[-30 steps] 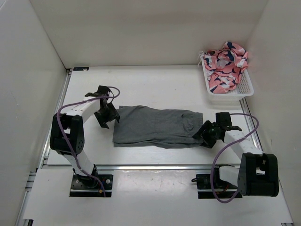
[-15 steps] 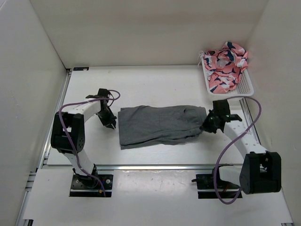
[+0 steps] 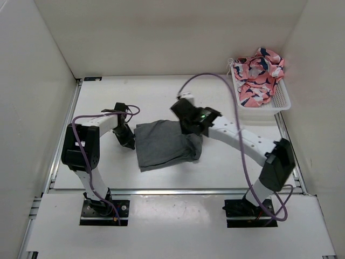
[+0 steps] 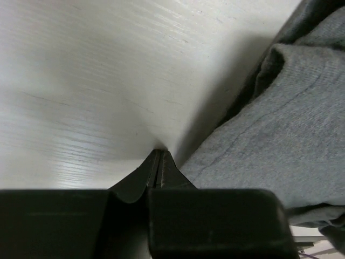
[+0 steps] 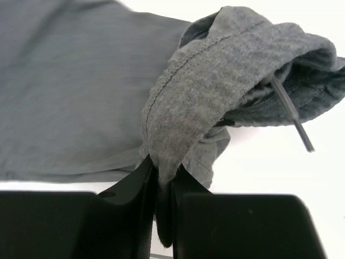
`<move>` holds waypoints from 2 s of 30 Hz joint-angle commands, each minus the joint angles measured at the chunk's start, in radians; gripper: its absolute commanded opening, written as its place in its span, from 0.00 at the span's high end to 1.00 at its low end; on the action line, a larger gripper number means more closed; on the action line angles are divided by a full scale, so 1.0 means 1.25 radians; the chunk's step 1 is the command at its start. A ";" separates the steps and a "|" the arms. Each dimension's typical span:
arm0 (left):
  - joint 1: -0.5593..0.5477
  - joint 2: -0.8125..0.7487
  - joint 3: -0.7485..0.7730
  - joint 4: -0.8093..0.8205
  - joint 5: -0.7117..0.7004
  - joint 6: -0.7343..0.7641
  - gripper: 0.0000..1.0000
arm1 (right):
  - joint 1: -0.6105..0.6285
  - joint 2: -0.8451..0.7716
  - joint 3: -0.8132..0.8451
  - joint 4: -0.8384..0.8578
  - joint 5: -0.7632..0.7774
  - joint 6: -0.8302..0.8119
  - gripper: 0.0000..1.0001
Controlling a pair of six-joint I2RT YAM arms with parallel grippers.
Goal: Fold and stack the shorts
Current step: Fold the shorts
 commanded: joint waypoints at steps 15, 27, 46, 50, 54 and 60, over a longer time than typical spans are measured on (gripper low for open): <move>-0.012 0.030 0.021 0.019 0.004 0.001 0.90 | 0.321 0.347 0.386 -0.083 0.164 -0.106 1.00; 0.048 -0.026 0.005 0.012 0.013 0.018 0.77 | 0.372 0.403 0.495 -0.028 0.092 -0.194 0.53; -0.096 -0.191 0.253 -0.184 -0.111 0.135 0.20 | 0.094 -0.071 -0.086 0.092 -0.042 0.081 0.58; -0.205 -0.089 0.296 -0.184 -0.132 0.118 0.00 | 0.007 -0.125 -0.158 0.100 -0.079 0.097 0.51; -0.220 0.009 0.336 -0.184 -0.142 0.108 0.07 | -0.041 -0.169 -0.185 0.100 -0.098 0.097 0.51; -0.191 0.001 0.341 -0.209 -0.207 0.078 0.90 | -0.058 -0.177 -0.192 0.092 -0.105 0.097 0.51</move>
